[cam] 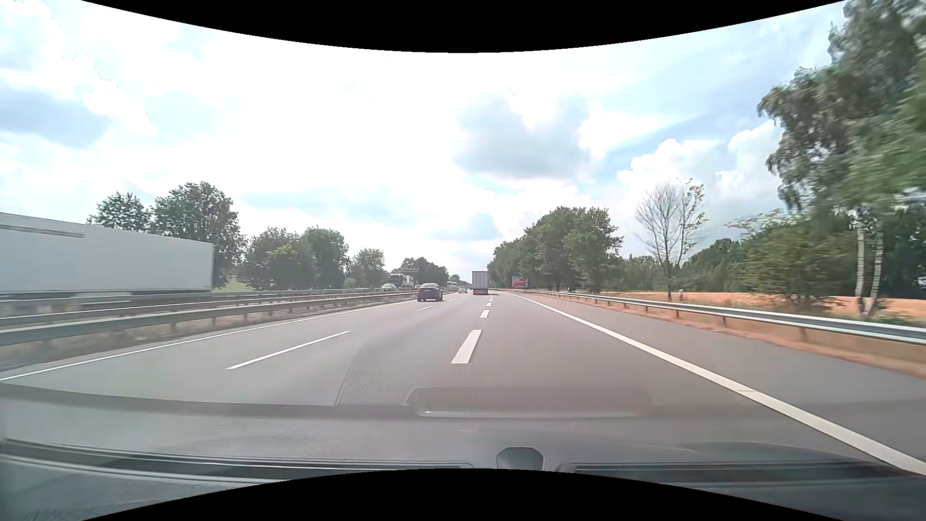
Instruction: Follow the waypoints while adhering to traffic rules and regulations
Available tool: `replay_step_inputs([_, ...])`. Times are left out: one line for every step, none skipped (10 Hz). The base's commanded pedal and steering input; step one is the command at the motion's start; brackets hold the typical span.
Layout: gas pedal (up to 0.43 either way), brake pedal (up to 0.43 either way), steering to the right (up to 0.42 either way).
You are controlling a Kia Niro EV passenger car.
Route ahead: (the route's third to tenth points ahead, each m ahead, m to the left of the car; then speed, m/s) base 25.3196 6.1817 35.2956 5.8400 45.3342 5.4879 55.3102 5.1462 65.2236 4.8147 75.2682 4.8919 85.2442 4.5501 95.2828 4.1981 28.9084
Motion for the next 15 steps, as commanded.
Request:
replay_step_inputs([0.630,0.000,-0.005])
replay_step_inputs([0.591,0.000,-0.004])
replay_step_inputs([0.531,0.000,-0.001])
replay_step_inputs([0.469,0.000,0.000])
replay_step_inputs([0.441,0.000,0.000])
replay_step_inputs([0.358,0.000,0.000])
replay_step_inputs([0.331,0.000,0.001])
replay_step_inputs([0.311,0.000,0.001])
replay_step_inputs([0.311,0.000,0.000])
replay_step_inputs([0.311,0.000,-0.001])
replay_step_inputs([0.287,0.000,-0.001])
replay_step_inputs([0.260,0.000,-0.001])
replay_step_inputs([0.209,0.000,-0.001])
replay_step_inputs([0.197,0.000,0.000])
replay_step_inputs([0.189,0.000,0.001])
